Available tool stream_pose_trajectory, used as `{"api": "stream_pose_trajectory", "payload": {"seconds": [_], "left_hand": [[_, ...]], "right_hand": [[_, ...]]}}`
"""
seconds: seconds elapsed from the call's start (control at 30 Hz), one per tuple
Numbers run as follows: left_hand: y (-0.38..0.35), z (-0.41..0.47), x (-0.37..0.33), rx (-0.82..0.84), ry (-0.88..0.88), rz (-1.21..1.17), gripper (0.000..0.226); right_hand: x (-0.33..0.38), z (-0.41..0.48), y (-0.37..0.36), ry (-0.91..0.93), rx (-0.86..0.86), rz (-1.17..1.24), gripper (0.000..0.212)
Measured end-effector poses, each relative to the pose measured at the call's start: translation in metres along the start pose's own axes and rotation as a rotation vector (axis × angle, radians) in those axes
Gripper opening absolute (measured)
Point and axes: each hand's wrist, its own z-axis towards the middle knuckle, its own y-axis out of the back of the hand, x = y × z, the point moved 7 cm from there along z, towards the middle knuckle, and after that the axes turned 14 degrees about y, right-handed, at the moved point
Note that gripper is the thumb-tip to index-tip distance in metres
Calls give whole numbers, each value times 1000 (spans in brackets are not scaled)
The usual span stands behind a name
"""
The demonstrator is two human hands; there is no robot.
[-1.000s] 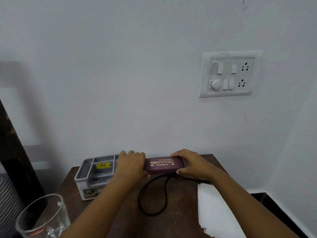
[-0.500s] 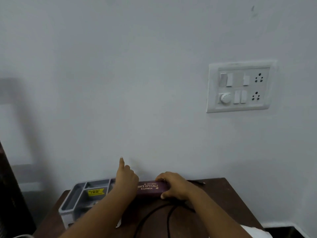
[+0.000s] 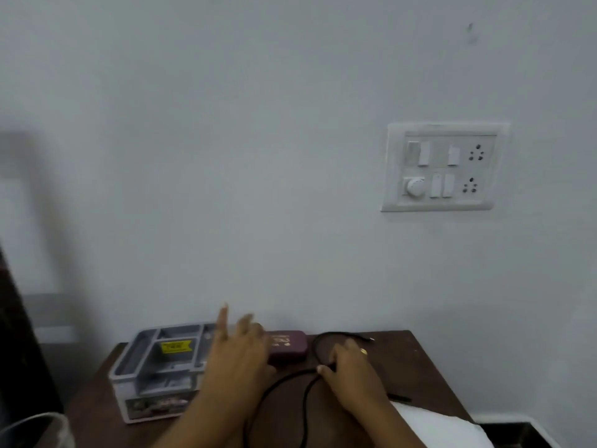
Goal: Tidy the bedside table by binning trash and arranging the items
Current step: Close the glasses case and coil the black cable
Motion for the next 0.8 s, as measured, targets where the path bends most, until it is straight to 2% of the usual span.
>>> {"api": "stream_pose_trajectory", "payload": {"seconds": [0.03, 0.1, 0.17, 0.23, 0.33, 0.5, 0.6, 0.63, 0.67, 0.73, 0.8], "left_hand": [[4, -8, -1, 50, 10, -60, 53], [12, -26, 0, -16, 44, -164, 44], [18, -49, 7, -51, 65, -308, 38], [15, -68, 18, -40, 96, -342, 34], [17, -87, 29, -93, 138, -447, 17], [27, -105, 26, -93, 199, -535, 16], [32, -118, 18, -33, 255, -683, 27], [34, -120, 15, 45, 335, -829, 30], [34, -121, 14, 155, 471, -1071, 30], [19, -122, 0, 509, 801, -1719, 26], [6, -115, -17, 825, 978, -2220, 38]], "right_hand": [[2, -2, 1, 19, -28, -32, 18], [7, -4, 11, 47, -107, -12, 8], [8, -5, 24, 30, -185, 43, 14], [11, -6, 44, 37, -291, 70, 19], [25, -13, 81, 93, -420, 124, 17], [68, -37, 144, 259, -574, 207, 11], [96, -56, 172, 344, -598, 278, 8], [104, -62, 177, 371, -586, 300, 7], [112, -69, 180, 400, -564, 315, 7], [123, -81, 181, 478, -475, 313, 4], [123, -92, 179, 553, -368, 254, 2]]}}
